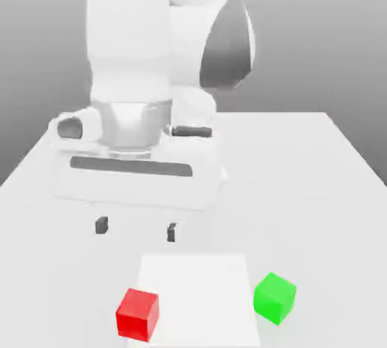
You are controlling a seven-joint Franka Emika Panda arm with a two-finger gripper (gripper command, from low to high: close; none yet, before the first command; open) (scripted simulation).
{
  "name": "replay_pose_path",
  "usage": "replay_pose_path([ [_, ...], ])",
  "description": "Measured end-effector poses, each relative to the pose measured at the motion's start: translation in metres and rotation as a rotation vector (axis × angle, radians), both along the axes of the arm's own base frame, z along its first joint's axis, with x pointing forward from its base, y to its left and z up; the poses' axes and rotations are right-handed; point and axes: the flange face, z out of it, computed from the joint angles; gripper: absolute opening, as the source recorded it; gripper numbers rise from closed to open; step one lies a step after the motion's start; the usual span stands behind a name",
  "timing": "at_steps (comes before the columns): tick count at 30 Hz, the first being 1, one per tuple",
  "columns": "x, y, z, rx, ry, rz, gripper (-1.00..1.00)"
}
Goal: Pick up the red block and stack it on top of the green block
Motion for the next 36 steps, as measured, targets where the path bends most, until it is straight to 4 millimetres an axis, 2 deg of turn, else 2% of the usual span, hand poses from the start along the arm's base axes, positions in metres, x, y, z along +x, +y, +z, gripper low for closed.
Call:
replay_pose_path([
  [3,-0.013,-0.006,-0.056,0.005,0.085,-0.023,0.0],
  [8,-0.017,-0.008,-0.124,0.006,0.11,-0.029,0.0],
  [9,-0.018,-0.008,-0.132,0.006,0.111,-0.029,-1.0],
  [15,-0.018,-0.008,-0.137,0.006,0.111,-0.03,-1.0],
  [16,-0.018,-0.008,-0.132,0.006,0.111,-0.03,-1.0],
  [21,-0.018,-0.006,-0.078,0.006,0.111,-0.02,-1.0],
  [23,-0.018,0.025,-0.067,0.002,0.111,0.1,-1.0],
  [27,-0.026,0.099,-0.053,-0.013,0.11,0.404,-1.0],
  [32,-0.057,0.201,-0.038,-0.039,0.107,0.824,-1.0],
  [33,-0.062,0.212,-0.039,-0.043,0.106,0.878,-1.0],
  [36,-0.063,0.213,-0.067,-0.045,0.106,0.905,-1.0],
])
